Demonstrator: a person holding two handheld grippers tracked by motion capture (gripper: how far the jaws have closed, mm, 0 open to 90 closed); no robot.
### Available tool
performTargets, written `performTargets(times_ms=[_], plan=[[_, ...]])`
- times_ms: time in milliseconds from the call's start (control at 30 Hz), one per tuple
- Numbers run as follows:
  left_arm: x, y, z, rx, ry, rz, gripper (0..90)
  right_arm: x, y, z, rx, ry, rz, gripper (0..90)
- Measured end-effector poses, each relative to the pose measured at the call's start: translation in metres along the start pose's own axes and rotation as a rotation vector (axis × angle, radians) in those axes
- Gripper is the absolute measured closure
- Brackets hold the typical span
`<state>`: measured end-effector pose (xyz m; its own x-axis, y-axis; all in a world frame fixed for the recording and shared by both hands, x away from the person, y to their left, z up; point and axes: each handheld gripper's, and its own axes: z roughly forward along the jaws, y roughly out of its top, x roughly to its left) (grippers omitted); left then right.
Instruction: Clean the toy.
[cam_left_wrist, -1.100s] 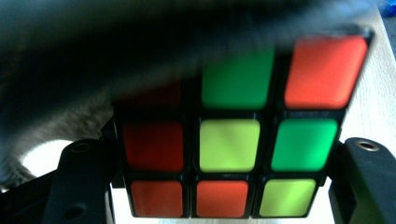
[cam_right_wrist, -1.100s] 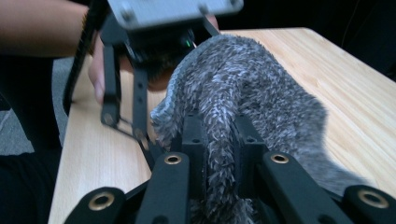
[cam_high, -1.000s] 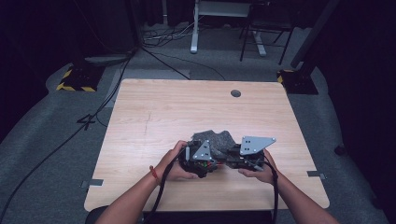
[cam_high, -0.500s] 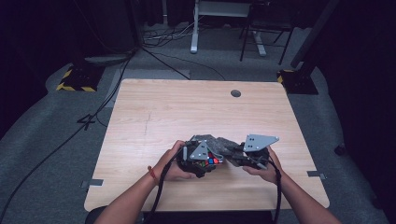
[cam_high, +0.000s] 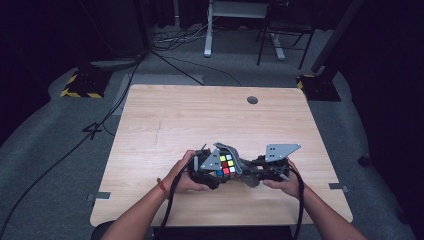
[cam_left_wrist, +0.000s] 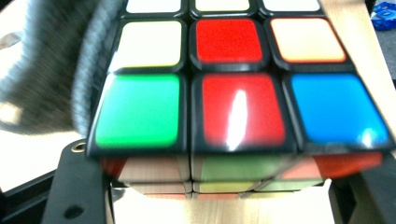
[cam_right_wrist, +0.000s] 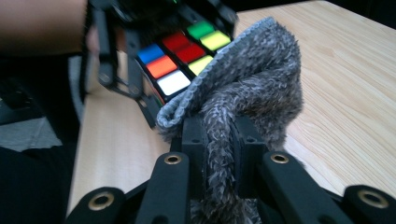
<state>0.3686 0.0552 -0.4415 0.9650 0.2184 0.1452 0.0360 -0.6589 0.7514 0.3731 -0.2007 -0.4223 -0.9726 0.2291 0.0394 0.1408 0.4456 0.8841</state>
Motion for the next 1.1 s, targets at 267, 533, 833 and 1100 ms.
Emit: performTargets(times_ms=[267, 533, 833, 1100], plan=[[0.002, 0.000, -0.004, -0.026, -0.016, -0.015, 33.3, 0.004, 0.004, -0.001, -0.015, -0.003, -0.029, 78.9], [0.009, 0.000, -0.017, -0.102, 0.014, -0.041, 33.6, 0.006, -0.001, 0.009, 0.082, -0.013, -0.040, 79.1], [0.010, -0.003, -0.008, -0.061, -0.026, -0.045, 33.6, 0.011, 0.007, -0.001, -0.006, 0.010, -0.066, 78.9], [0.000, 0.001, -0.001, -0.054, -0.087, -0.015, 33.6, 0.005, 0.008, -0.005, -0.035, -0.052, -0.037, 79.1]])
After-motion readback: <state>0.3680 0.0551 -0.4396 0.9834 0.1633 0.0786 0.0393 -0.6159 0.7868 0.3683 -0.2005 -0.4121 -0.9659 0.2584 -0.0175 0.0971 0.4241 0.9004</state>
